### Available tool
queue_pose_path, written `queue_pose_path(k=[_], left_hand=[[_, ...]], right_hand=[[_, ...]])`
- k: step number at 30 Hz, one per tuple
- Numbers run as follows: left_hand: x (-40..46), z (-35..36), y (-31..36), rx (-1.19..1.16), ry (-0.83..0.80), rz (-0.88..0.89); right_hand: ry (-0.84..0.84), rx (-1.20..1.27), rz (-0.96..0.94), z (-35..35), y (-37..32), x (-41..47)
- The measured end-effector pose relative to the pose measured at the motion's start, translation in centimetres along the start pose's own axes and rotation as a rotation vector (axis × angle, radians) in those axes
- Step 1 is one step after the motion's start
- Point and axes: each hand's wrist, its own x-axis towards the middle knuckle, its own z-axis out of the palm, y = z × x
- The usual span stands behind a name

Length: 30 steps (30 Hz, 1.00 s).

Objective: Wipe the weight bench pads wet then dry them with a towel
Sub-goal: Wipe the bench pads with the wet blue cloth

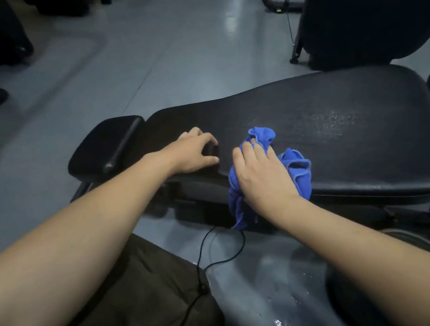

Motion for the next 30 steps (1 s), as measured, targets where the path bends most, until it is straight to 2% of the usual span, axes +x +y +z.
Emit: queue_pose_path(k=[4,9,12,15,20,25,30], left_hand=[[-1.7,0.1,-2.2,0.031,0.014,-0.006],[-4.3,0.0,-2.7,0.103,0.034,0.07],[-5.5,0.7,-1.6,0.155,0.102,0.157],[-5.9,1.9,0.1,0.145,0.24,0.176],[-5.7,3.0,2.6,0.114,0.442,0.252],[-4.6,4.0,6.5,-0.046,0.31,0.214],[-2.0,5.1,6.9,0.215,0.181,0.206]], right_hand=[[0.049,0.027,0.003,0.4,-1.9,1.9],[0.044,0.062,-0.009,0.3,-3.3,4.2],[-0.142,0.177,-0.069,-0.7,-2.2,5.1],[-0.354,0.34,-0.153,-2.8,-0.1,5.0],[-0.31,0.476,-0.22,-4.2,5.2,2.8],[-0.259,0.54,-0.156,-3.2,10.3,0.0],[-0.252,0.529,-0.119,-2.3,12.0,-0.5]])
